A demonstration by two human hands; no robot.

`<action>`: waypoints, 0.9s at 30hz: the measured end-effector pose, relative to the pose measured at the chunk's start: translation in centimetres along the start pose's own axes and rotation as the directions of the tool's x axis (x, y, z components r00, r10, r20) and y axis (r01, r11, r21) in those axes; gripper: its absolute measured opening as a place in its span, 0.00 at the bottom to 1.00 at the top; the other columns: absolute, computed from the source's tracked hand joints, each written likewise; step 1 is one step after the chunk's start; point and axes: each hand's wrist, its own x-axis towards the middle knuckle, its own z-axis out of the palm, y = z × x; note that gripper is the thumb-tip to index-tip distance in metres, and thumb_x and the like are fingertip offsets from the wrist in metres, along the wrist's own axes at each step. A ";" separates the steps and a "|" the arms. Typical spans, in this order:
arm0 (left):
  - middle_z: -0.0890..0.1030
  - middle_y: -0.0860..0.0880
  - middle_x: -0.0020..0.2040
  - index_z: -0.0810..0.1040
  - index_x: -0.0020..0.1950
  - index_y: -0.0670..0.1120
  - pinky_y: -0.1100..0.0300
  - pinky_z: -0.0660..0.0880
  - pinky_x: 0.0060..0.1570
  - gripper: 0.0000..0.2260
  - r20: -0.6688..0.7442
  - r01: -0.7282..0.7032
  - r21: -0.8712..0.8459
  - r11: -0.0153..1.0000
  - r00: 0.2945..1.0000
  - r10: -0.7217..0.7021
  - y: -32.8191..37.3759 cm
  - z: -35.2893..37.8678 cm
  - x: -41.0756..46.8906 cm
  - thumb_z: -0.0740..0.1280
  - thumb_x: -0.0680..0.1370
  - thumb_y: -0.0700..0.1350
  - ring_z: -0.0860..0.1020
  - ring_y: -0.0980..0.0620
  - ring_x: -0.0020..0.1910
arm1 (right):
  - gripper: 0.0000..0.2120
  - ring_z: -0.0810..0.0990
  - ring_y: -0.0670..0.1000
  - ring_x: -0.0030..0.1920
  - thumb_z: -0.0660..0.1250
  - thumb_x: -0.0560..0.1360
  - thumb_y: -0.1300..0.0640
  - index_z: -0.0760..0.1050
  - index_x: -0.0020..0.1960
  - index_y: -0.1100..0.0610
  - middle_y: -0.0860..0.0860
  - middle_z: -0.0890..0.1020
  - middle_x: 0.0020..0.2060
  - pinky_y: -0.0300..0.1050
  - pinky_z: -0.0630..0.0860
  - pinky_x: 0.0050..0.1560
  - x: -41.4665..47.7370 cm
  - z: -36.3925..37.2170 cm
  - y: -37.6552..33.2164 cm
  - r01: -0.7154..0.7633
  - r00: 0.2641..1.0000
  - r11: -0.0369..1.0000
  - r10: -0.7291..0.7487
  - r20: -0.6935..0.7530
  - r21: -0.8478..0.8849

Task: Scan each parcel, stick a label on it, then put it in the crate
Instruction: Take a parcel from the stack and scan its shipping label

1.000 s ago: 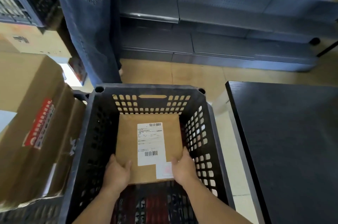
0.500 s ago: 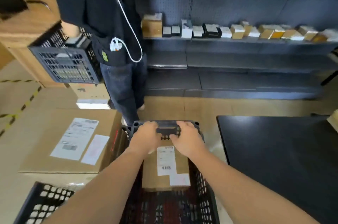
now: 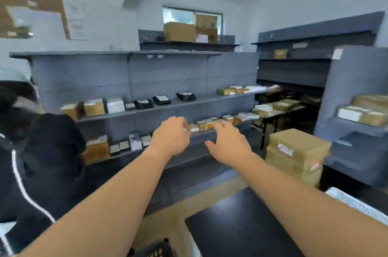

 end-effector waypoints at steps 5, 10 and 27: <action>0.77 0.47 0.65 0.77 0.66 0.48 0.47 0.75 0.62 0.15 0.044 -0.311 -0.181 0.933 0.945 0.324 15.8 4.8 1.4 0.67 0.80 0.50 0.75 0.44 0.64 | 0.28 0.72 0.59 0.70 0.64 0.81 0.44 0.62 0.79 0.48 0.53 0.68 0.73 0.58 0.75 0.65 -7.6 -9.9 14.3 -0.335 0.939 0.936 0.321 -0.125 -0.107; 0.77 0.49 0.63 0.75 0.65 0.50 0.49 0.77 0.58 0.15 0.089 -0.478 -0.316 0.819 0.845 0.527 32.5 8.9 -1.1 0.67 0.80 0.51 0.78 0.47 0.59 | 0.27 0.72 0.59 0.69 0.63 0.80 0.46 0.63 0.78 0.48 0.53 0.69 0.73 0.58 0.74 0.67 -18.2 -17.8 26.1 -0.613 0.776 0.779 0.561 -0.287 -0.133; 0.74 0.49 0.70 0.72 0.71 0.51 0.44 0.73 0.65 0.21 0.208 -0.573 -0.448 0.687 0.680 0.703 71.7 25.5 -4.3 0.68 0.79 0.52 0.75 0.45 0.67 | 0.29 0.72 0.58 0.70 0.64 0.81 0.47 0.60 0.80 0.47 0.52 0.67 0.75 0.57 0.73 0.68 -33.4 -30.9 58.6 -0.818 0.551 0.574 0.764 -0.335 -0.036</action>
